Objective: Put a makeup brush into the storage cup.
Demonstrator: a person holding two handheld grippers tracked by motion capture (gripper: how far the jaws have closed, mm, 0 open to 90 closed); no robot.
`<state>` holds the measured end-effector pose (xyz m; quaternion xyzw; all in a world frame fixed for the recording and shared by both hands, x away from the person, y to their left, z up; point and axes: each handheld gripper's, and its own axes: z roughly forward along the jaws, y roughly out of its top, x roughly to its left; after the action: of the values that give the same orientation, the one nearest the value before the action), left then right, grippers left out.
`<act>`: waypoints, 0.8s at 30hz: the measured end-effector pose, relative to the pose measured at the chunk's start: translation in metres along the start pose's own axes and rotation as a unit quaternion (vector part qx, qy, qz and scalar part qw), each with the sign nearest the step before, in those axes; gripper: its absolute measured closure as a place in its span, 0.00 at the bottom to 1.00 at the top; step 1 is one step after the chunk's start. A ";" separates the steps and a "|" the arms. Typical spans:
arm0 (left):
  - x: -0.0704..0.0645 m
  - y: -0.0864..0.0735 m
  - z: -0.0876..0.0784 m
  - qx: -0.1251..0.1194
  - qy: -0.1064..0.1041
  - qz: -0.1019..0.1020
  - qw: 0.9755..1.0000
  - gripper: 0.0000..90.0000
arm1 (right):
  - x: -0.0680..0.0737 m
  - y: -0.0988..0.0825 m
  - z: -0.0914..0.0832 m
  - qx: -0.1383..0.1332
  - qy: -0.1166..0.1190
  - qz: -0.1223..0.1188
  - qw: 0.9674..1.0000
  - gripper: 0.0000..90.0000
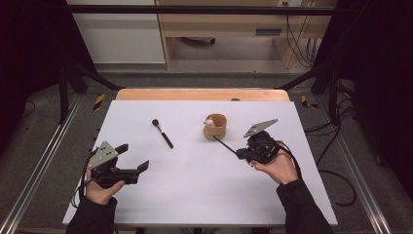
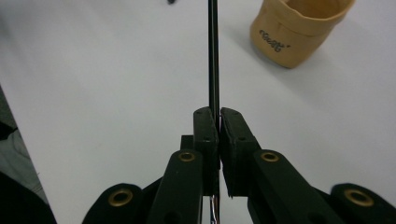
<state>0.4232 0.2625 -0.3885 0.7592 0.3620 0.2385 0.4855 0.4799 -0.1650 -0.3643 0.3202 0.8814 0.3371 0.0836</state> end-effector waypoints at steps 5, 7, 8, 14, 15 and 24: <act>-0.006 0.005 0.004 0.005 -0.007 0.016 1.000 0.07 | 0.013 0.003 0.001 0.001 0.033 -0.023 0.999 0.95; -0.009 0.007 0.006 0.007 -0.010 0.024 1.000 0.07 | 0.016 0.005 0.003 0.002 0.043 -0.029 0.999 0.96; -0.010 0.008 0.007 0.007 -0.012 0.026 1.000 0.07 | 0.018 0.006 0.004 0.004 0.046 -0.034 0.998 0.95; -0.018 0.016 0.011 0.017 -0.018 0.054 0.998 0.07 | 0.027 0.011 0.008 0.014 0.064 -0.048 0.997 0.95; -0.019 0.018 0.012 0.021 -0.018 0.060 0.998 0.07 | 0.030 0.013 0.010 0.019 0.069 -0.055 0.996 0.95; -0.034 0.033 0.020 0.054 -0.024 0.115 0.992 0.07 | 0.039 0.020 0.016 0.021 0.086 -0.066 0.994 0.95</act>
<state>0.4270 0.2156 -0.3676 0.8264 0.2726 0.2547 0.4217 0.4658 -0.1208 -0.3610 0.2331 0.9114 0.3385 0.0225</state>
